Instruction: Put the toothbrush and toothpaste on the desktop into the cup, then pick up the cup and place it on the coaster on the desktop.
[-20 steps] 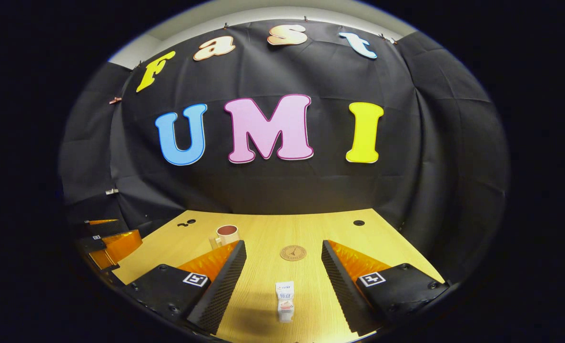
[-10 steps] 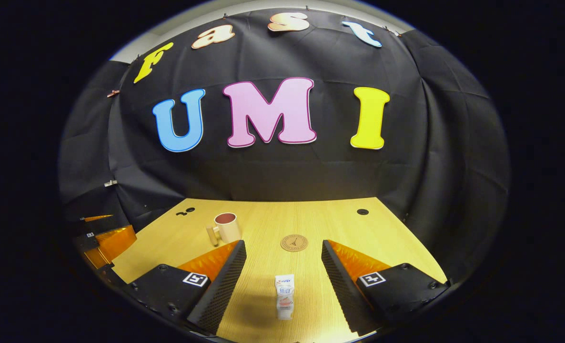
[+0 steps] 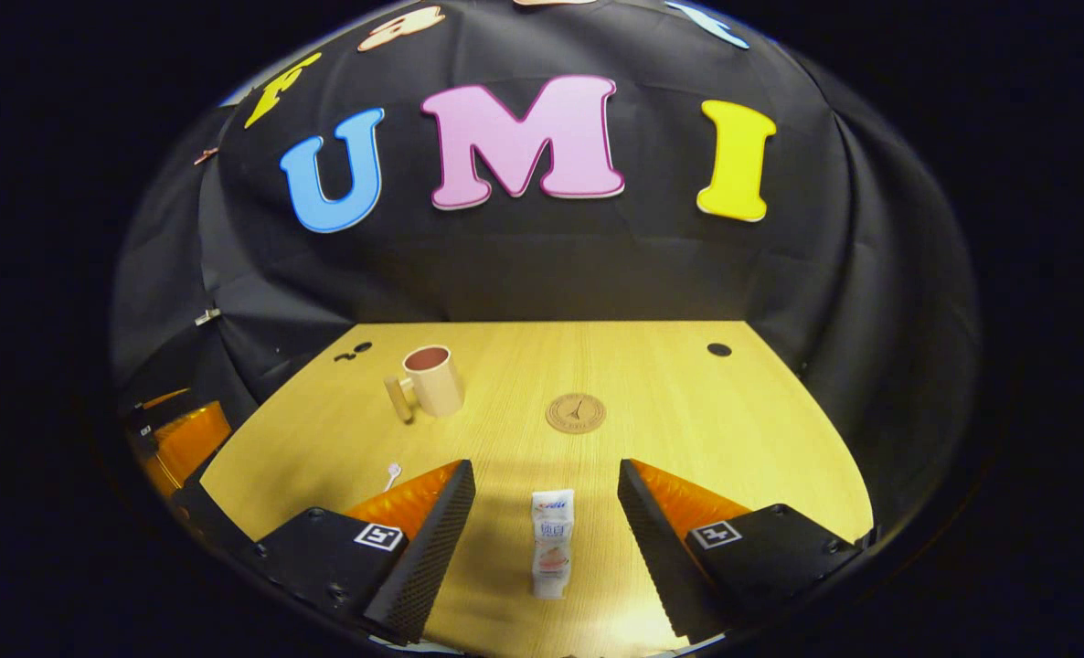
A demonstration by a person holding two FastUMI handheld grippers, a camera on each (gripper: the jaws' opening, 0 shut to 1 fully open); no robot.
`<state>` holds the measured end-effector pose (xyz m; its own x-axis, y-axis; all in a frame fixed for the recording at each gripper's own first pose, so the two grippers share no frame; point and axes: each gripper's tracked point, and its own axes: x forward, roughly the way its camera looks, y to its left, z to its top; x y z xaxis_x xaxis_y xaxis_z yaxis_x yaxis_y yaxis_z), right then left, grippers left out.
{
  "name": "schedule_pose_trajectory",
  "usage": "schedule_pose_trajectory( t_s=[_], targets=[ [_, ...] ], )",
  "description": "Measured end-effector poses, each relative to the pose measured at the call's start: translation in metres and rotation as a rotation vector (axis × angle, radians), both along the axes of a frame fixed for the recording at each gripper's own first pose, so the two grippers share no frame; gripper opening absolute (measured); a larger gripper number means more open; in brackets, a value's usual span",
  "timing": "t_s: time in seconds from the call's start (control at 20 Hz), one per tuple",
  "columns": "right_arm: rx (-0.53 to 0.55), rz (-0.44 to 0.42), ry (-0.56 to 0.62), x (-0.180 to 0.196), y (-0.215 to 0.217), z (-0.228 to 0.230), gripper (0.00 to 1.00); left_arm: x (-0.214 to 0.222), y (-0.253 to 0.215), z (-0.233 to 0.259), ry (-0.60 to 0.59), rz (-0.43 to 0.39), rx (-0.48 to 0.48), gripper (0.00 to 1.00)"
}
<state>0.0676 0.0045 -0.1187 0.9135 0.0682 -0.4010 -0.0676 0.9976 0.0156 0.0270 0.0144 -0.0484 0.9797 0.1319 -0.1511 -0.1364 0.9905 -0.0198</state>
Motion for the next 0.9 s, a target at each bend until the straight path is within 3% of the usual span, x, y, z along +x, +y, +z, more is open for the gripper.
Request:
schedule_pose_trajectory(
  t_s=[0.2,0.25,0.3,0.9],
  targets=[
    [-0.020,0.020,0.116,0.014,0.000,-0.037,0.97,0.006,0.005,-0.015,0.041,0.050,-0.014,0.98],
    [-0.029,0.025,0.143,0.018,0.000,-0.047,0.92,0.006,0.006,-0.020,0.055,0.061,-0.020,0.98],
    [-0.036,0.029,0.170,0.022,-0.001,-0.057,0.97,0.007,0.006,-0.024,0.070,0.073,-0.025,0.98],
    [-0.149,0.057,0.495,0.035,-0.015,-0.158,0.98,0.012,0.008,-0.051,0.182,0.175,-0.033,0.98]
  ],
)
